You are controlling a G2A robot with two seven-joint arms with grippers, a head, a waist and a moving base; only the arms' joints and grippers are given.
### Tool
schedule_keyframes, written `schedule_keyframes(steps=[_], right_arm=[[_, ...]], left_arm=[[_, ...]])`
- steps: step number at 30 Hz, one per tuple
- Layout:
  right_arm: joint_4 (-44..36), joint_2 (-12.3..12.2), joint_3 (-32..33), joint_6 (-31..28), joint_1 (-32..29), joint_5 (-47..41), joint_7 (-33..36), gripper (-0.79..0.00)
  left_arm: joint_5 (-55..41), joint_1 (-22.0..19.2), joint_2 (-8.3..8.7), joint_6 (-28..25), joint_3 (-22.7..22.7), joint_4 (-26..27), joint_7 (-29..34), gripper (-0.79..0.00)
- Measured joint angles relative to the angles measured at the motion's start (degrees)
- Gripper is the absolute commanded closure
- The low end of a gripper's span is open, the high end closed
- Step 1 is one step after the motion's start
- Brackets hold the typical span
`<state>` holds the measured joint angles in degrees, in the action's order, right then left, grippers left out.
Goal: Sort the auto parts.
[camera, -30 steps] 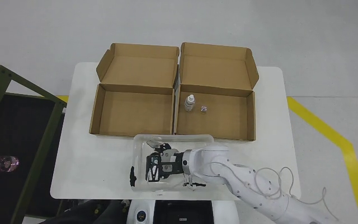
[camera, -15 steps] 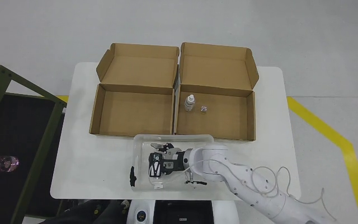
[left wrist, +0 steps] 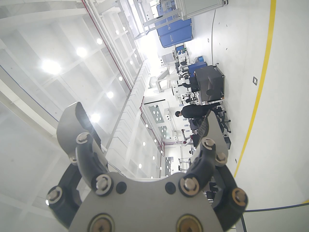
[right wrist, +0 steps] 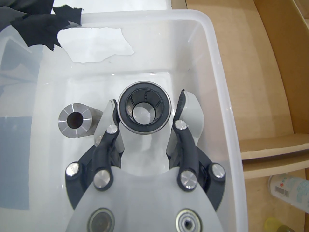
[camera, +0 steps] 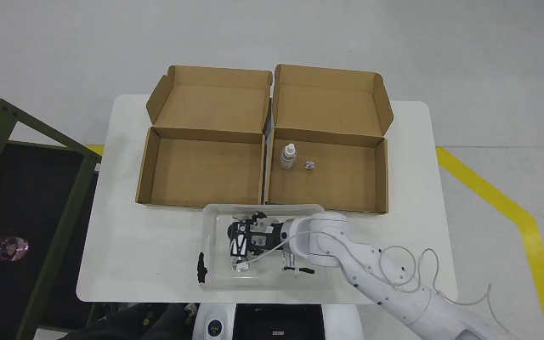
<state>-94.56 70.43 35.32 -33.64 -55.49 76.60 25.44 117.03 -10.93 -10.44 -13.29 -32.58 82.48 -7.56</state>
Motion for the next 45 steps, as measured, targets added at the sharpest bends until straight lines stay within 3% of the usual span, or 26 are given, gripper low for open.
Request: schedule_keyframes(steps=[6,9,11,13,14,45], right_arm=[[1.16,0.77,-0.92,0.08,0.31,-0.1,-0.65,-0.489],[1.81,1.16,-1.2,0.14,0.59,-0.23,-1.05,-0.437],[2.15,1.37,-1.3,0.15,0.76,-0.28,-1.29,-0.326],[2.45,1.58,-1.36,0.17,0.92,-0.28,-1.47,-0.077],[2.5,1.67,-1.38,0.15,0.98,-0.31,-1.56,0.0],[-12.78,0.05,9.68,-6.29,-0.75,-4.98,-5.26,0.0]], left_arm=[[0.0,0.0,0.0,0.0,0.0,0.0,0.0,-0.785],[0.0,0.0,0.0,0.0,0.0,0.0,0.0,-0.785],[0.0,0.0,0.0,0.0,0.0,0.0,0.0,-0.785],[0.0,0.0,0.0,0.0,0.0,0.0,0.0,-0.785],[0.0,0.0,0.0,0.0,0.0,0.0,0.0,-0.785],[0.0,0.0,0.0,0.0,0.0,0.0,0.0,-0.785]])
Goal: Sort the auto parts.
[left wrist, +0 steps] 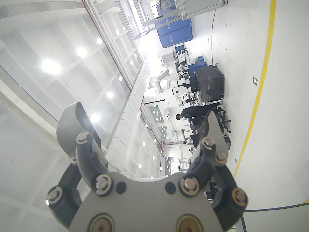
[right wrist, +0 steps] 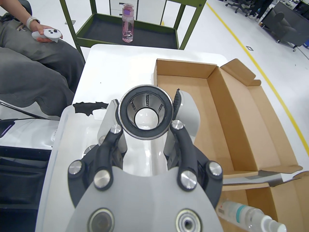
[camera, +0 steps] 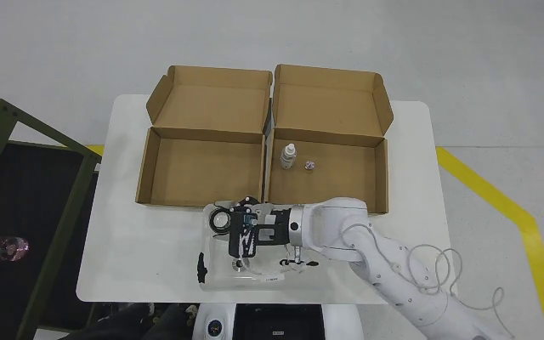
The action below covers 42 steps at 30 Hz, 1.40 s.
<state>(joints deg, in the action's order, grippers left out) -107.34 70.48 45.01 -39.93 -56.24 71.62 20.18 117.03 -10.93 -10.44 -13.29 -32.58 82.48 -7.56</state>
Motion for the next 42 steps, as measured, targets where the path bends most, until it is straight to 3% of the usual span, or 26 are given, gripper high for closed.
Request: schedule_keyframes(steps=[18,42], right_arm=[[1.94,-0.11,6.79,1.92,3.62,-0.59,-3.13,0.0],[23.65,4.78,-1.51,8.59,16.78,-0.34,-2.84,0.0]], left_arm=[[0.0,0.0,0.0,0.0,0.0,0.0,0.0,-0.785],[0.0,0.0,0.0,0.0,0.0,0.0,0.0,-0.785]])
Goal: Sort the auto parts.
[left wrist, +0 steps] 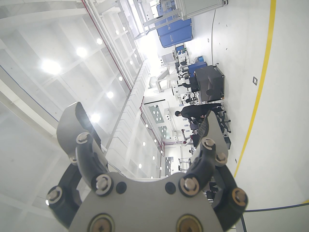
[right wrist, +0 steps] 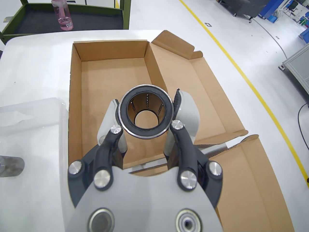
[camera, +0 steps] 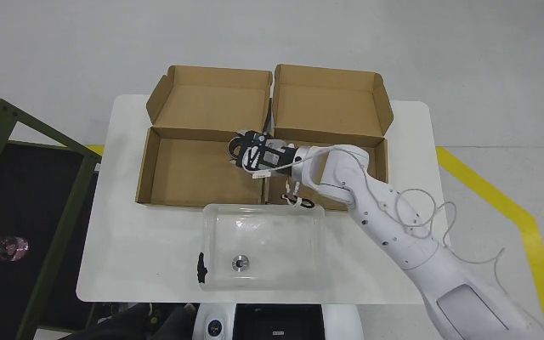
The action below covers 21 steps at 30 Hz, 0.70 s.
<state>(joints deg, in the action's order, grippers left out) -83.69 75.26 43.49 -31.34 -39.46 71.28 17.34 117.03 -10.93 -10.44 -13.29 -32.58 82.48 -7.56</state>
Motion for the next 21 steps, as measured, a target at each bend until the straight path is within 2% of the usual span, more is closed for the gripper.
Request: schedule_keyframes(steps=[12,21], right_arm=[[10.62,4.21,-7.11,3.58,5.5,0.93,2.65,0.0],[17.17,7.04,-9.98,5.28,7.86,1.11,2.8,0.0]], left_arm=[[0.0,0.0,0.0,0.0,0.0,0.0,0.0,-0.785],[0.0,0.0,0.0,0.0,0.0,0.0,0.0,-0.785]])
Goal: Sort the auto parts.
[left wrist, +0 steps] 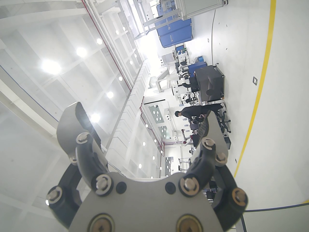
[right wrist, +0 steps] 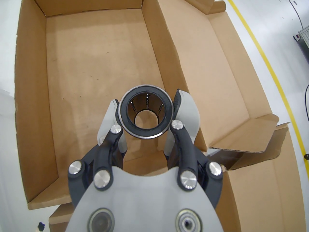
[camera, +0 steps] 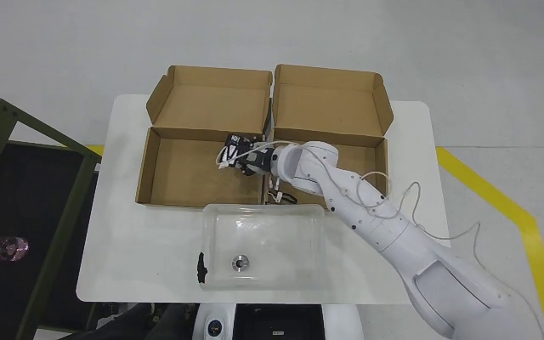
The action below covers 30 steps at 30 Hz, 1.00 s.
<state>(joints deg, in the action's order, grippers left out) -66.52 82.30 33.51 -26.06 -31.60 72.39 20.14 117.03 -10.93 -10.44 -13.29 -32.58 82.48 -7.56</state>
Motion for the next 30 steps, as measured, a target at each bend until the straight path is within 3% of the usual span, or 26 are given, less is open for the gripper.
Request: schedule_keyframes(steps=[1,10,14,25,30], right_arm=[[0.59,0.25,-0.21,0.03,0.19,-0.02,0.08,0.0],[5.09,2.52,-1.67,0.17,1.61,-0.06,0.42,-0.283],[6.43,3.21,-1.85,0.16,1.87,0.24,0.37,-0.342],[4.68,3.4,0.47,-0.93,1.25,1.04,0.6,-0.443],[-0.01,2.42,3.32,-3.01,-0.31,0.93,-0.21,-0.391]], left_arm=[[0.0,0.0,0.0,0.0,0.0,0.0,0.0,-0.785],[0.0,0.0,0.0,0.0,0.0,0.0,0.0,-0.785],[0.0,0.0,0.0,0.0,0.0,0.0,0.0,-0.785],[0.0,0.0,0.0,0.0,0.0,0.0,0.0,-0.785],[0.0,0.0,0.0,0.0,0.0,0.0,0.0,-0.785]])
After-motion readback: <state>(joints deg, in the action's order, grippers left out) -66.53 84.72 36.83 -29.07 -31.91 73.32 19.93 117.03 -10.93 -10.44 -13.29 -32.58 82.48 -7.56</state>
